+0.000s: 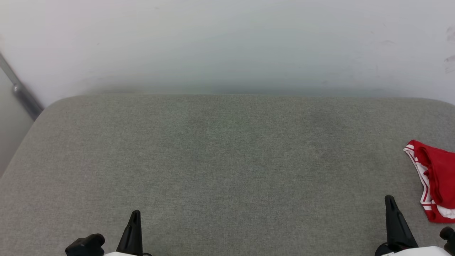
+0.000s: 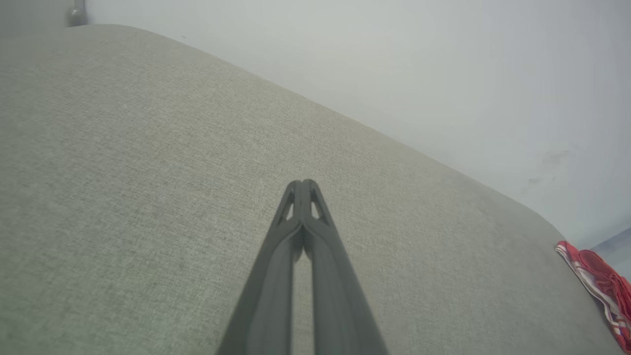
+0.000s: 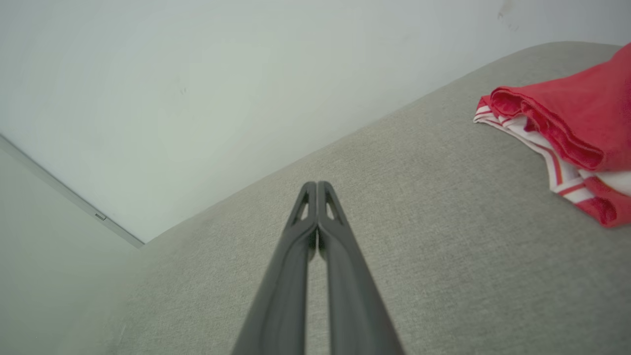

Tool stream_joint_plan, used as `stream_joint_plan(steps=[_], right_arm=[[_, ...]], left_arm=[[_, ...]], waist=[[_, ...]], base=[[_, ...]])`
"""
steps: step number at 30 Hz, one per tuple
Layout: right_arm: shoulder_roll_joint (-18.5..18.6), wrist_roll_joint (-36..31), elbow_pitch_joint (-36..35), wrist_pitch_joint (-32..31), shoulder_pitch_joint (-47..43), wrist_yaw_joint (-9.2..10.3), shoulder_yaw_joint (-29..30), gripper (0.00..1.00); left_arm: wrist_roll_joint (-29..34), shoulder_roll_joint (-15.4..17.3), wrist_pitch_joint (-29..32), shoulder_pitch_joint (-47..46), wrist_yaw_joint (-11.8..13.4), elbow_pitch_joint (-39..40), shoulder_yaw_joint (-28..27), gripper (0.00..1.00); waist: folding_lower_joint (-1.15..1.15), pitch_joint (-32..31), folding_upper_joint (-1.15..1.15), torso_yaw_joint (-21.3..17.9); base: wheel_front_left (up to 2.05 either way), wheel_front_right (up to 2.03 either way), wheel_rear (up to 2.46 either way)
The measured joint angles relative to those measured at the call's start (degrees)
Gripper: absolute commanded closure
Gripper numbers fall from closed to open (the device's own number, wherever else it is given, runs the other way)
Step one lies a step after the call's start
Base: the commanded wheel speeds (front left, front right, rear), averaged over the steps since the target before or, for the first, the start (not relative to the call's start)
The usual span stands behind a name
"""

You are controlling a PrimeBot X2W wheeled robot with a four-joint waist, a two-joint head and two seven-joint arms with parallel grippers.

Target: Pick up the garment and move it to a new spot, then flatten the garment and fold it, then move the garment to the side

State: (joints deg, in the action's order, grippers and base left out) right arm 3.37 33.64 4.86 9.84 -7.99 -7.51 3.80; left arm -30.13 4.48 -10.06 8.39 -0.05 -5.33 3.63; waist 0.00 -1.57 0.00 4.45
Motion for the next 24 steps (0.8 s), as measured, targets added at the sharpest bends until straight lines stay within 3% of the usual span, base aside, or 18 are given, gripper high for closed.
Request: stream_joint_plan(steps=[9, 24], right_arm=[[0.3, 9.8, 1.4, -2.3, 2.3, 0.0, -0.1, 1.0], [0.5, 21.2, 3.1, -5.0, 4.8, 0.01, -0.1, 1.0]], left_arm=[[-10.6, 0.3, 1.9, -2.3, -1.1, -1.4, -0.6, 1.0], [-22.9, 0.4, 4.5, -4.8, -2.5, -2.9, -2.0, 1.0]], waist=[[0.0, 0.2, 0.0, -0.5], [0.0, 0.4, 0.0, -1.1]], base=[[0.0, 0.0, 0.0], [0.0, 0.0, 0.0]])
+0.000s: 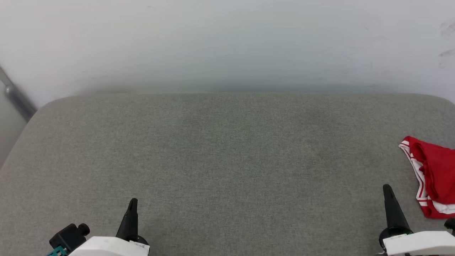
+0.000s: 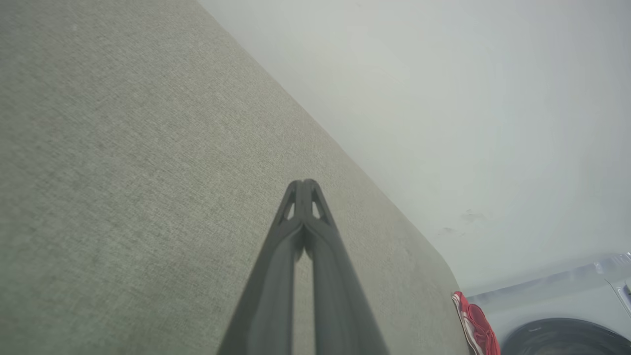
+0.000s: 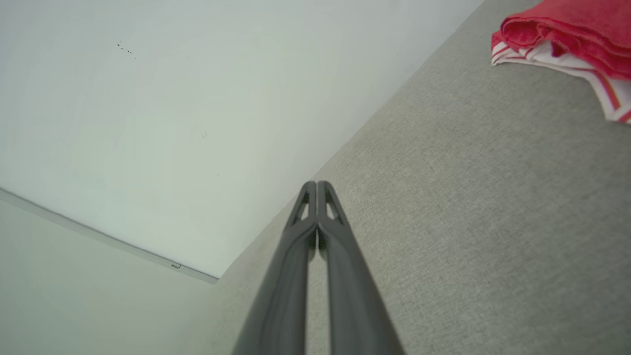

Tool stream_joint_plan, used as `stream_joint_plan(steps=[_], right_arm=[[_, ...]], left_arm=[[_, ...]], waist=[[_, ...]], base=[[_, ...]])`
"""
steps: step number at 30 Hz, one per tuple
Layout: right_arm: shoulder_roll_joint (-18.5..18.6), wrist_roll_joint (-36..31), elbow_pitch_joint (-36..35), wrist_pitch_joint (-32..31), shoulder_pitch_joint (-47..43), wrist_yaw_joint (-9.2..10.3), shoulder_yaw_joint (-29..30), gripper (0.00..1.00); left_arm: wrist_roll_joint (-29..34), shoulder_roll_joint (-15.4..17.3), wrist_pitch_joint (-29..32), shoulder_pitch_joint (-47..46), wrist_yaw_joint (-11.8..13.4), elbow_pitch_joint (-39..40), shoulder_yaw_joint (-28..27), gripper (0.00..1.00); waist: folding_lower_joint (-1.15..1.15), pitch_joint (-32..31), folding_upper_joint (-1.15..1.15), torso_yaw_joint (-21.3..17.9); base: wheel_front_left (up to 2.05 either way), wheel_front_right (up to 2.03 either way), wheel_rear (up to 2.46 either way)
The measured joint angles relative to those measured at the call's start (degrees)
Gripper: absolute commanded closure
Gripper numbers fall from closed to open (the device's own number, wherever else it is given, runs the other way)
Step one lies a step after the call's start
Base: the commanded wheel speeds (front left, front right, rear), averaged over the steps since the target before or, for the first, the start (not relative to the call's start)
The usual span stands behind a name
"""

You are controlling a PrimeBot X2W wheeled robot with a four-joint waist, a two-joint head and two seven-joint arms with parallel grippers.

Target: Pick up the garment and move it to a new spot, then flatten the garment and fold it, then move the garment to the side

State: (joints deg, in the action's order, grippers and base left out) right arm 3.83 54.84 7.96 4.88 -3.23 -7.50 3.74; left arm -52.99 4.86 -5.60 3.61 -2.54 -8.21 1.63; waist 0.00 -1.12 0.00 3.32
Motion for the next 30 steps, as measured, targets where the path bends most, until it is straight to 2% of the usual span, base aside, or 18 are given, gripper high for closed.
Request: stream_joint_plan(steps=[30], right_arm=[[0.1, 18.2, 2.9, -4.8, 4.2, 0.0, 0.4, 1.0]], left_arm=[[-19.6, 0.0, 4.5, -4.2, -2.2, -2.7, -2.4, 1.0]], waist=[[0.0, 0.5, 0.0, -1.3]], base=[[0.0, 0.0, 0.0]])
